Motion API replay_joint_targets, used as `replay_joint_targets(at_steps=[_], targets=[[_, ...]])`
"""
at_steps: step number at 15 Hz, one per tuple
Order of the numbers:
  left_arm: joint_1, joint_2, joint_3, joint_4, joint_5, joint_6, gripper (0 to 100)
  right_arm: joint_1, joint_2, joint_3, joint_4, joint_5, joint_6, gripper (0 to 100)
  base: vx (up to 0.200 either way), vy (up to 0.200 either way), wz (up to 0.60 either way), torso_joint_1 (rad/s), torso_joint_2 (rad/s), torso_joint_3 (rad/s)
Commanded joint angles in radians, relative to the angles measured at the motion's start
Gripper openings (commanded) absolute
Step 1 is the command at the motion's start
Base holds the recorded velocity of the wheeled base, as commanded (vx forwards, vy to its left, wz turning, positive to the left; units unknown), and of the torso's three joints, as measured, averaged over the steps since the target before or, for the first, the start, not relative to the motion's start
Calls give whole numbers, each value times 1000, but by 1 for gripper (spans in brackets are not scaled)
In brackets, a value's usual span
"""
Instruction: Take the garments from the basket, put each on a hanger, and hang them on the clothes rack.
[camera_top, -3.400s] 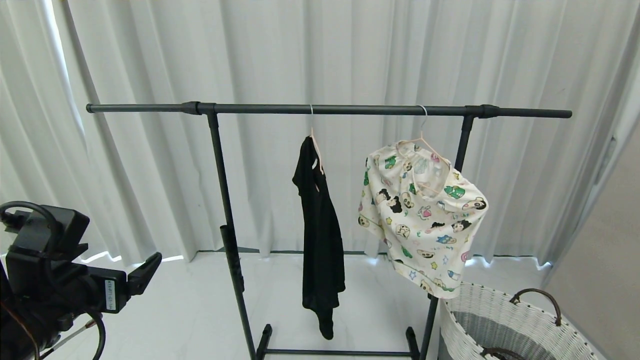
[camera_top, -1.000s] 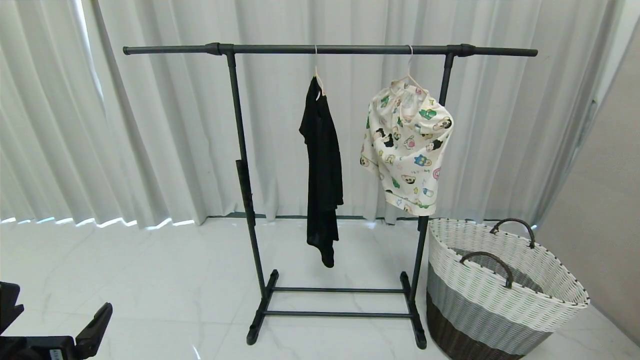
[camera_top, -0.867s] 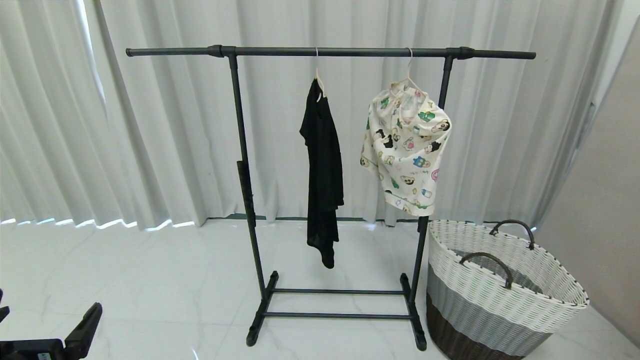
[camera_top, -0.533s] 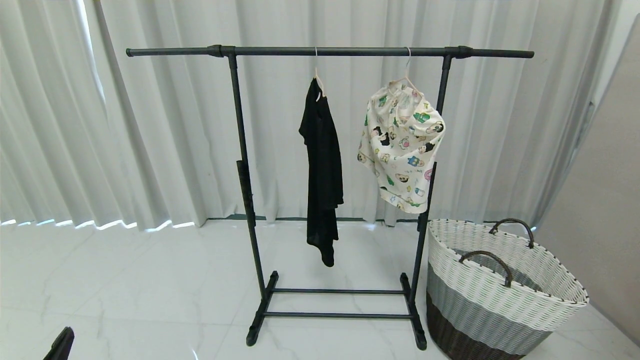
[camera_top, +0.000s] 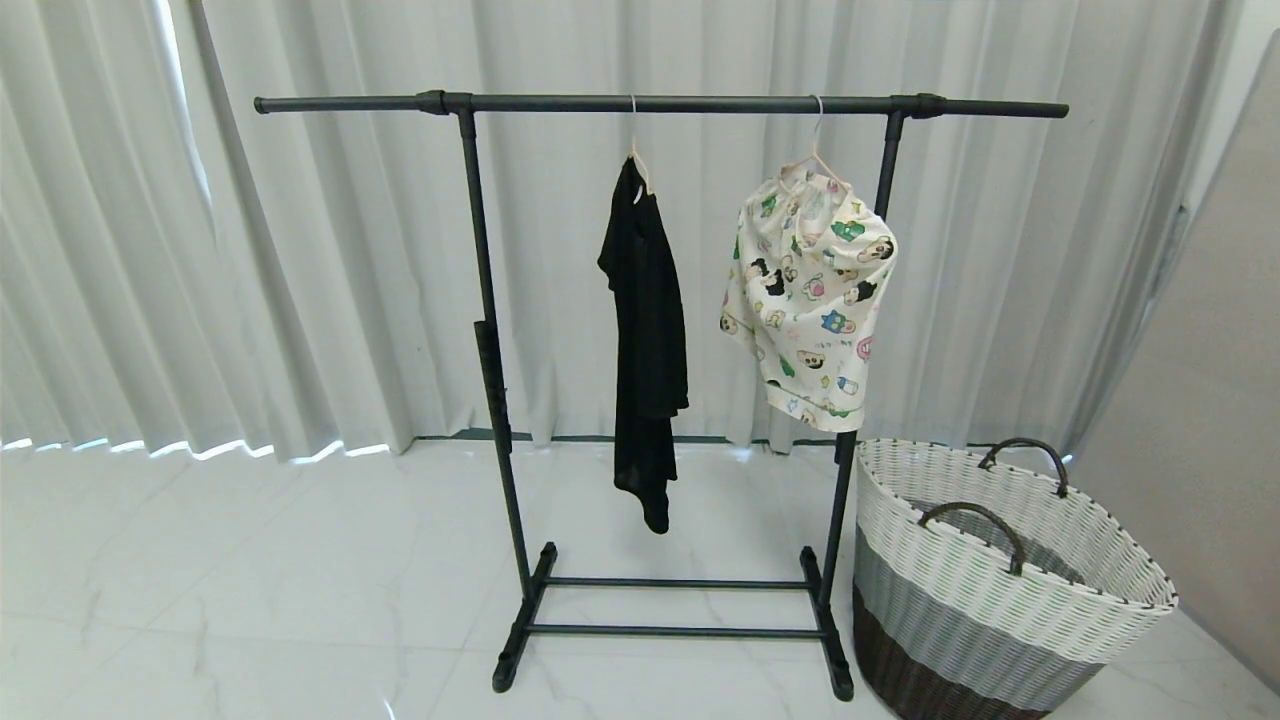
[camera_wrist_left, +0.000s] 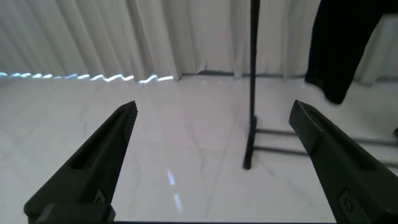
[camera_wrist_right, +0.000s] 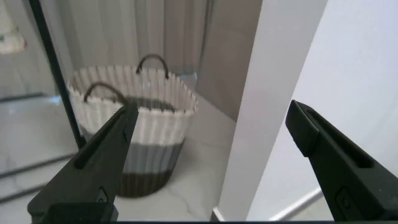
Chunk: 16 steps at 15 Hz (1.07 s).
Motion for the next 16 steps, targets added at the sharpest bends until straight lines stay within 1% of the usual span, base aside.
replay_joint_targets(at_steps=[1,2,3,4,5,6,7,8,9,10,11,12,13,14,15,16], targets=[[-1,-40,4,1,-12,-2,100,-1,3,0,-26,-1,-1,100,0,0,0,0,0,0],[-1,-40,4,1,-96,-9,100,-1,3,0,-24,-1,-1,100,0,0,0,0,0,0],[-1,-40,6,-1,-201,-18,100,1,3,0,2,1,0,100,0,0,0,0,0,0],[-1,-40,20,4,-264,-13,100,1,3,0,35,5,0,100,0,0,0,0,0,0],[-3,-40,21,4,-264,-1,100,1,3,0,71,13,5,100,0,0,0,0,0,0],[-3,-40,21,4,-264,-7,100,1,3,0,81,47,7,100,0,0,0,0,0,0],[-1,-40,21,4,-260,-27,100,1,3,0,83,121,8,100,0,0,0,0,0,0],[-1,-40,21,4,-260,-32,100,1,3,0,84,202,8,100,0,0,0,0,0,0],[-1,-40,21,4,-260,-33,100,-1,3,0,84,240,8,100,0,0,0,0,0,0],[-1,-40,21,4,-260,-32,100,1,4,0,101,340,10,100,0,0,0,0,0,0],[-1,-40,21,4,-260,-32,100,1,4,0,106,346,10,100,0,0,0,0,0,0],[-1,-40,21,4,-260,-32,100,-1,4,0,117,337,28,100,0,0,0,0,0,0],[-1,-40,21,4,-260,-30,100,-1,4,0,127,274,57,100,0,0,0,0,0,0],[-1,-40,21,4,-260,-27,100,-1,4,0,134,228,77,100,0,0,0,0,0,0],[-1,-40,21,4,-262,-16,100,1,4,0,138,199,139,100,0,0,0,0,0,0],[-1,-40,21,4,-262,5,100,1,4,0,152,171,166,100,0,0,0,0,0,0]])
